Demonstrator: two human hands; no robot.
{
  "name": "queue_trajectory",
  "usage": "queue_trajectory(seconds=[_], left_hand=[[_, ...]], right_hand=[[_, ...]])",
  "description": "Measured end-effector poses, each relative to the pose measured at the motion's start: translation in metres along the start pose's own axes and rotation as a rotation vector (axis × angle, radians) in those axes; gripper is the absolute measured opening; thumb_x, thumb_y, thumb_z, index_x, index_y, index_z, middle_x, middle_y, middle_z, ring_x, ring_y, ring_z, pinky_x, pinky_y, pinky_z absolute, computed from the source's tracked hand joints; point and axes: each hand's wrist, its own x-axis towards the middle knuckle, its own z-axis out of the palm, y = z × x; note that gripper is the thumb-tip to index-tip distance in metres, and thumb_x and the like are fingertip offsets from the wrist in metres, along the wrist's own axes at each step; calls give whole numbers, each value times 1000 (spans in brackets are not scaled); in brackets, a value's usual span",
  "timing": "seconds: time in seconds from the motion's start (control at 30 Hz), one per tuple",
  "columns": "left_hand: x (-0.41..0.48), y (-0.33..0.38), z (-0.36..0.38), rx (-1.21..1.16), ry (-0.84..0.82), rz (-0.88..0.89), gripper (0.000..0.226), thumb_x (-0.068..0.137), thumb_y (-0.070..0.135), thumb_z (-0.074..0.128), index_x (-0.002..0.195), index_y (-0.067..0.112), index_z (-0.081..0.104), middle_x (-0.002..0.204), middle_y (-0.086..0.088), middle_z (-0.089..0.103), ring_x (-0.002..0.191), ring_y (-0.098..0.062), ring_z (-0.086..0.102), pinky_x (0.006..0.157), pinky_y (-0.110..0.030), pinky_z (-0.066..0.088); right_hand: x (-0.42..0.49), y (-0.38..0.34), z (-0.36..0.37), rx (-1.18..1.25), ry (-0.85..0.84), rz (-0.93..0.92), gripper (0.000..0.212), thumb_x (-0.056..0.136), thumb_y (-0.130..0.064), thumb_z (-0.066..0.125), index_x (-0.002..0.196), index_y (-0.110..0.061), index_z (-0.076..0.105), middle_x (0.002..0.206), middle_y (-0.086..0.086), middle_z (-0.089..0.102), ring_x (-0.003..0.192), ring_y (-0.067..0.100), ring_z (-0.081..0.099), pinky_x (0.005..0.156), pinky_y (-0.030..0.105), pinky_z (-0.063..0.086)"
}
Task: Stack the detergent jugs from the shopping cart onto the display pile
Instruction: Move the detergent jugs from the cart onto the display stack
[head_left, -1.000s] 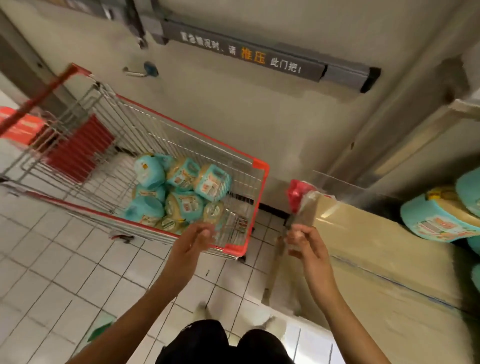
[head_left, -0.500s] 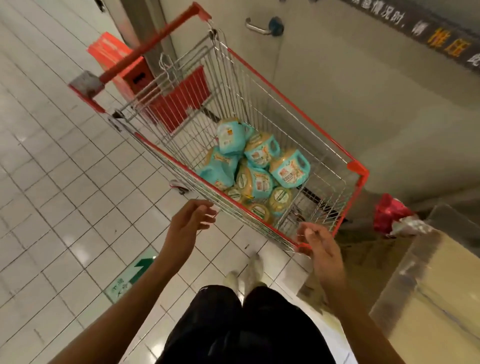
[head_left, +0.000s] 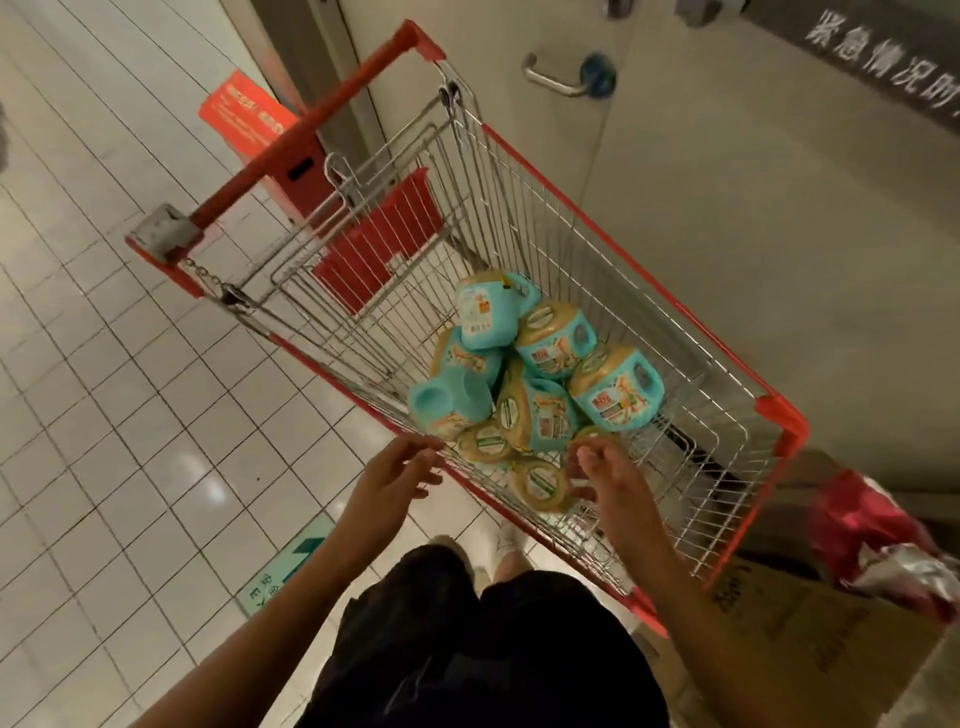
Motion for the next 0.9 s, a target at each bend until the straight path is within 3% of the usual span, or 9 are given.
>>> queue_trajectory(seconds=[0.2,0.3,0.5,0.6,0.7,0.8,0.9], left_hand=[[80,28,8,-1,-51,-49,15,108,17,57,112,22,70,99,0,77,87,-17,75,72,-25,59],[131,30,15,67,-119,-77,13,107,19,57,113,23,68,106,-2,74,85,-12,75,71,-23,60],[256,10,33,80,-137,-273,12,108,21,56,114,13,62,108,-14,69,88,-23,67,74,-35,52],[312,-6,41,145,-147,-323,11,107,23,58,114,14,57,108,-10,66,93,-24,63,68,-30,51],[369,-18,47,184,-161,-369,30,106,25,61,130,8,53,117,-9,63,103,-27,62,75,-31,56],[411,-23,51,93,-90,-413,53,102,25,68,145,6,43,127,-14,61,104,-28,64,63,-28,54],[442,-28,59,-21,-68,-473,63,100,23,73,150,6,38,133,-10,60,106,-25,68,74,-35,59]], right_hand=[[92,-32,9,-15,0,92,17,111,-31,52,108,-20,65,115,14,70,102,23,70,80,32,58],[138,-35,22,-6,-1,130,20,111,-30,52,110,-14,64,109,12,68,99,23,68,85,39,58],[244,-33,66,-41,51,248,14,111,-21,52,112,-10,61,94,10,62,81,19,60,72,35,52],[298,-29,87,-98,104,290,17,109,-19,51,112,-8,64,94,11,62,85,26,60,81,38,49],[350,-26,105,-171,124,298,30,107,-25,52,127,-6,63,117,15,66,108,30,63,94,40,51],[394,-18,116,-189,128,268,29,108,-21,52,120,4,60,123,29,63,110,36,62,98,49,51],[430,-7,127,-182,148,298,35,108,-24,52,126,5,59,129,27,61,118,37,60,103,47,50]])
